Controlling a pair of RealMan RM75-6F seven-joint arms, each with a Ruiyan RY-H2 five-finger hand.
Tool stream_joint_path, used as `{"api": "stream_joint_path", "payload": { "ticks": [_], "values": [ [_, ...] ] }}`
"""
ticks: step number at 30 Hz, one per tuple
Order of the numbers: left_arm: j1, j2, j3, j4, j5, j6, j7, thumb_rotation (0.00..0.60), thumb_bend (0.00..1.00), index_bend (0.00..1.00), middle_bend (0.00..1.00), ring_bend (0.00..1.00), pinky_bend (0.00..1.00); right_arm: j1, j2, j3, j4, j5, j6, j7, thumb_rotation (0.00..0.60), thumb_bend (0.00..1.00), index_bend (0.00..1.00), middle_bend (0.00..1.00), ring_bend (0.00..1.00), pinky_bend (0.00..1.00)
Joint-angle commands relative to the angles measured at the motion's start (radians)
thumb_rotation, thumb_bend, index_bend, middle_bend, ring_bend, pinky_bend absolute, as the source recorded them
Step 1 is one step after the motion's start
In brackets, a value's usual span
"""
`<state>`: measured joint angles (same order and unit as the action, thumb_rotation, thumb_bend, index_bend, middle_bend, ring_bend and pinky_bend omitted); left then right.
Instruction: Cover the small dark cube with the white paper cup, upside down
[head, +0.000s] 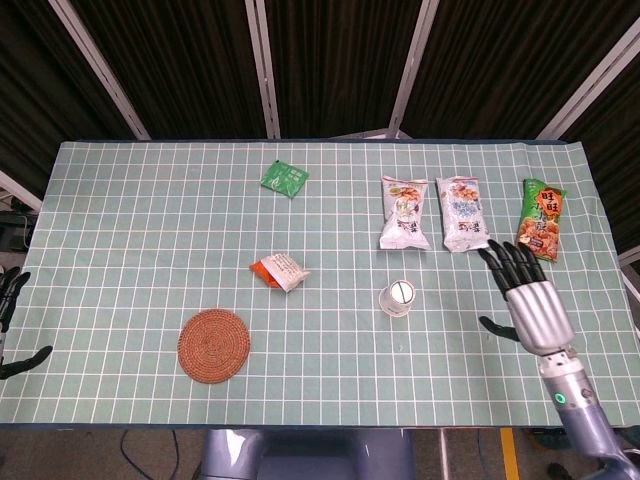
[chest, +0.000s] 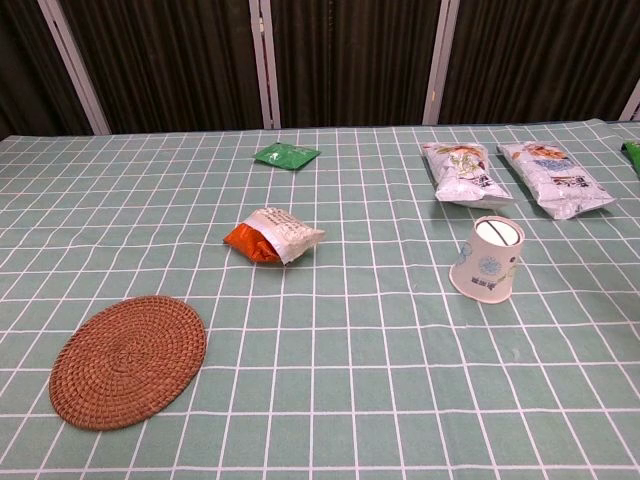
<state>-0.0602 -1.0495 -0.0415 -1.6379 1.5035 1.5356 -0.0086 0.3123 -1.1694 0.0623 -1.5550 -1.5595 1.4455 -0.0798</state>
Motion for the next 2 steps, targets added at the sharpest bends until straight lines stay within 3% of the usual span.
{"api": "stream_joint_path", "payload": {
  "ticks": [1,2],
  "values": [
    [0.004,-0.001,-0.003,0.007,0.001,0.007,-0.020,0.600,0.00,0.00,0.00,0.00,0.00,-0.068,0.066,-0.028,-0.049,0.018,0.047,-0.085,0.600,0.00,0.00,0.00,0.00,0.00],
    [0.006,-0.001,-0.004,0.009,0.004,0.012,-0.025,0.600,0.00,0.00,0.00,0.00,0.00,-0.078,0.071,-0.030,-0.052,0.022,0.054,-0.094,0.600,0.00,0.00,0.00,0.00,0.00]
  ]
}}
